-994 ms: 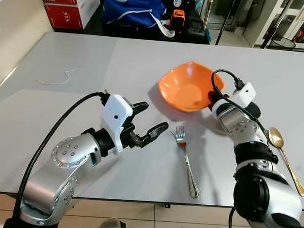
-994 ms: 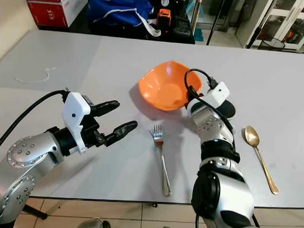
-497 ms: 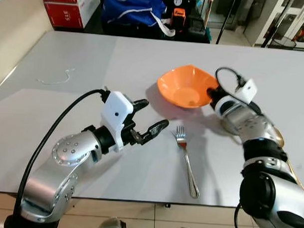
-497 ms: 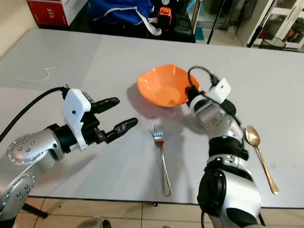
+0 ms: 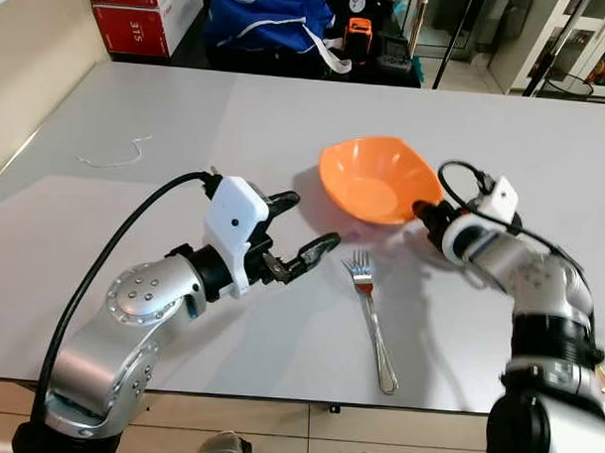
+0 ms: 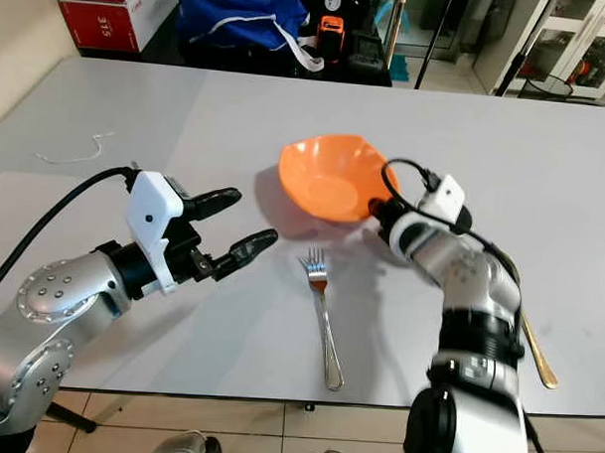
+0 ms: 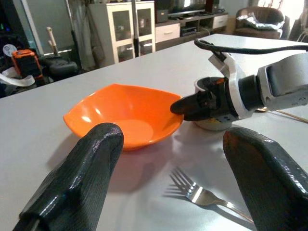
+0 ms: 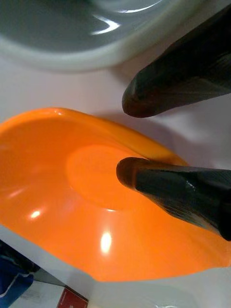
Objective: Setting the table
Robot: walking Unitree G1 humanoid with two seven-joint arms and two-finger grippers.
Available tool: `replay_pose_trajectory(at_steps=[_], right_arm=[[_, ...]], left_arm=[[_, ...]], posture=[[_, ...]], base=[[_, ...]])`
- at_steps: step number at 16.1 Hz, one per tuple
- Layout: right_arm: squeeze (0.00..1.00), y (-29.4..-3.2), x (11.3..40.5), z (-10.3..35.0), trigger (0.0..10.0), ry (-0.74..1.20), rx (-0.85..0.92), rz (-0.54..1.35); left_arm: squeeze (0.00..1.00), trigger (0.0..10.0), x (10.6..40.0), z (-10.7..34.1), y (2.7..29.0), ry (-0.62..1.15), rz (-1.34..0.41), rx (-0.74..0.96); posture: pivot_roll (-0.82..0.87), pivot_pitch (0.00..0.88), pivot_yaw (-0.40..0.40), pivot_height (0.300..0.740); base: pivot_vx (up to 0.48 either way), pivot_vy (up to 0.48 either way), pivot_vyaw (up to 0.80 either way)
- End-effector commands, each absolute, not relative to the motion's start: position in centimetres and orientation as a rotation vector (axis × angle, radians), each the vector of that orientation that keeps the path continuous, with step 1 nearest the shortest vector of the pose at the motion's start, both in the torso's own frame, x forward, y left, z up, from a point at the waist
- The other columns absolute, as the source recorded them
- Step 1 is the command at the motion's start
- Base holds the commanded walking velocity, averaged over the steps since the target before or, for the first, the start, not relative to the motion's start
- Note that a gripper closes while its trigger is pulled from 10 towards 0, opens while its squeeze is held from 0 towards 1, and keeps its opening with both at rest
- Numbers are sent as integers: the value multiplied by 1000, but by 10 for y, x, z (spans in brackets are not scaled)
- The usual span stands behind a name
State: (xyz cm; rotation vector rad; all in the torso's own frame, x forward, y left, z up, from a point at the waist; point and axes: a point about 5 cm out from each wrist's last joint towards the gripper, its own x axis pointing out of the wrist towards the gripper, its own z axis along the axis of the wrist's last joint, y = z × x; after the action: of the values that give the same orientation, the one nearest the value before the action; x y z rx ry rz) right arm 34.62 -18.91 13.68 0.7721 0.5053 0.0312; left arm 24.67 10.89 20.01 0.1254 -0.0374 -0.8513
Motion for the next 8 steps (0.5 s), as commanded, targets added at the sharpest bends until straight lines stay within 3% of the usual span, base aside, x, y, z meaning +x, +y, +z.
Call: replay_pose_trajectory(at_steps=[1,6,8], right_arm=[[0,-189,341,141,10000,501,781,36],[0,-179,308,212,10000,247,756,285],[0,-177,298,220,10000,235,718,306]], left_arm=[[0,10000,246,198,106,-30,-862,128],[0,10000,251,205,116,-80,-750,97],[0,10000,257,203,119,-63,-700,100]], posture=[[54,60,-16,740],[47,51,-11,740],[39,50,-8,740]], base=[[0,0,0],[0,0,0],[0,0,0]])
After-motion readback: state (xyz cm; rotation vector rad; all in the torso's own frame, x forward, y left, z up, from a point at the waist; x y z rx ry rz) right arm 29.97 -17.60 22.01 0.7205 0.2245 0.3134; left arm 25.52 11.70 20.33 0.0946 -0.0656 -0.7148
